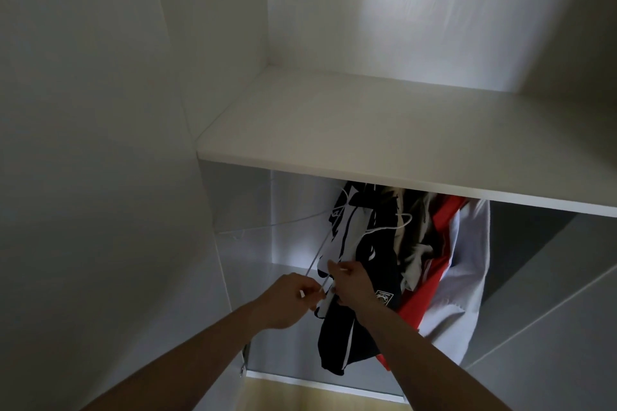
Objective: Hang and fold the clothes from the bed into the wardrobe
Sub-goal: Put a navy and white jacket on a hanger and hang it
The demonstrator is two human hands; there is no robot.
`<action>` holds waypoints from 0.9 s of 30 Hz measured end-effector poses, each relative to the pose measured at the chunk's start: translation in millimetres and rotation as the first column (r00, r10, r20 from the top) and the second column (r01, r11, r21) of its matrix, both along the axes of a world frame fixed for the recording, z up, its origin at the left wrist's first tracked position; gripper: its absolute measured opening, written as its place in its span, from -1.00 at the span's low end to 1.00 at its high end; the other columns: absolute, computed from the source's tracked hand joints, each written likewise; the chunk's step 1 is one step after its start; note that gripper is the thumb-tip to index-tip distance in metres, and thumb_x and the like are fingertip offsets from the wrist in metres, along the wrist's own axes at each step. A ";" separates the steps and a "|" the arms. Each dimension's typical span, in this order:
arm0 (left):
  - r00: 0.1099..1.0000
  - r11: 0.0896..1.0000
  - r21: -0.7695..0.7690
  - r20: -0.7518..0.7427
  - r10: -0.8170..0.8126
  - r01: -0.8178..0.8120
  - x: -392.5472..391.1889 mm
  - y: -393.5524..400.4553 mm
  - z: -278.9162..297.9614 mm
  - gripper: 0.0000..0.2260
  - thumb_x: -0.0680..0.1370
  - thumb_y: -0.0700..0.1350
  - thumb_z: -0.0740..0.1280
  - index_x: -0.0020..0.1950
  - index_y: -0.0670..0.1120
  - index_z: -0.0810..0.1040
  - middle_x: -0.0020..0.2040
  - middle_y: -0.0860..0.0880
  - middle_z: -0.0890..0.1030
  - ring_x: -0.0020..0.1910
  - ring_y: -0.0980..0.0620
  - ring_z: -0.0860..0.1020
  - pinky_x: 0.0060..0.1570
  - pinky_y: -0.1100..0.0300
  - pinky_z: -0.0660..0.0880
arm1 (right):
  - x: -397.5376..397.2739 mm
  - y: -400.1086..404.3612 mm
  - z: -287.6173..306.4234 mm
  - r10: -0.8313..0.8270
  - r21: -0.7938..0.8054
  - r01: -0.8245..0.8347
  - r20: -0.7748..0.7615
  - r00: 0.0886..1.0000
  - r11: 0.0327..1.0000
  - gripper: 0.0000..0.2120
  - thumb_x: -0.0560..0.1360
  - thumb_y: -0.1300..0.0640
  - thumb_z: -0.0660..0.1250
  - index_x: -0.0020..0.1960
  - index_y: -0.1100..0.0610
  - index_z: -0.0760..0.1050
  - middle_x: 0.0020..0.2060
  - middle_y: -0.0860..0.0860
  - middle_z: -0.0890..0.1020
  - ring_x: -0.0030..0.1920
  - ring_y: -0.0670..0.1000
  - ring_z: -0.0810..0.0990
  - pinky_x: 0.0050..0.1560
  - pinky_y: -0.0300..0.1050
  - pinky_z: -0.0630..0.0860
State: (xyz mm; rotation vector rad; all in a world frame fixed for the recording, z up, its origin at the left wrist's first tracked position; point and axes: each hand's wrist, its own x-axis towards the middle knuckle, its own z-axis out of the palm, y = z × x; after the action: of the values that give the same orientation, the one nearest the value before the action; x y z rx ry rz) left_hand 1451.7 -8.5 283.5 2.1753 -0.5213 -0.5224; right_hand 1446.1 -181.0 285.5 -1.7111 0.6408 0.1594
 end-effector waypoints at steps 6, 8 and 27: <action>0.983 0.999 -0.019 0.177 0.036 -0.033 26.8 12.6 15.9 -0.84 0.60 0.07 0.40 0.07 0.04 0.70 -0.04 0.18 0.65 -0.11 0.22 0.59 -0.03 0.24 0.55 | 9.2 2.3 6.1 0.011 0.094 -0.021 0.101 0.995 0.995 -0.85 0.68 0.21 0.23 0.01 0.25 0.52 -0.41 0.02 0.65 -0.51 -0.10 0.52 -0.52 -0.25 0.37; 0.828 0.969 -0.127 0.503 0.248 -0.213 49.7 21.2 23.7 -0.84 0.53 -0.04 0.51 0.07 -0.03 0.67 0.09 0.03 0.59 0.04 0.07 0.54 0.10 0.09 0.47 | 10.9 -0.6 7.9 -0.070 0.144 0.052 0.120 0.990 0.988 -0.85 0.67 0.25 0.22 -0.05 0.23 0.51 -0.46 0.04 0.59 -0.55 -0.09 0.46 -0.54 -0.24 0.35; 0.758 0.788 0.242 0.529 0.382 -0.566 165.0 30.0 72.9 -0.64 0.70 0.06 0.12 0.20 -0.07 0.65 0.21 -0.18 0.66 0.18 -0.22 0.62 0.11 0.05 0.52 | 14.5 -21.8 20.2 -0.276 0.210 0.243 0.142 0.951 0.947 -0.74 0.63 0.32 0.19 -0.10 0.11 0.58 -0.50 -0.04 0.45 -0.56 -0.12 0.39 -0.53 -0.26 0.34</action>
State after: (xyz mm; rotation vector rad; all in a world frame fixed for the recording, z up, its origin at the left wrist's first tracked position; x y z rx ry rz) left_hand 1616.7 21.4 356.4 2.7096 -0.0575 0.2119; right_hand 1460.6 -202.8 305.7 -1.4227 0.6947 -0.1096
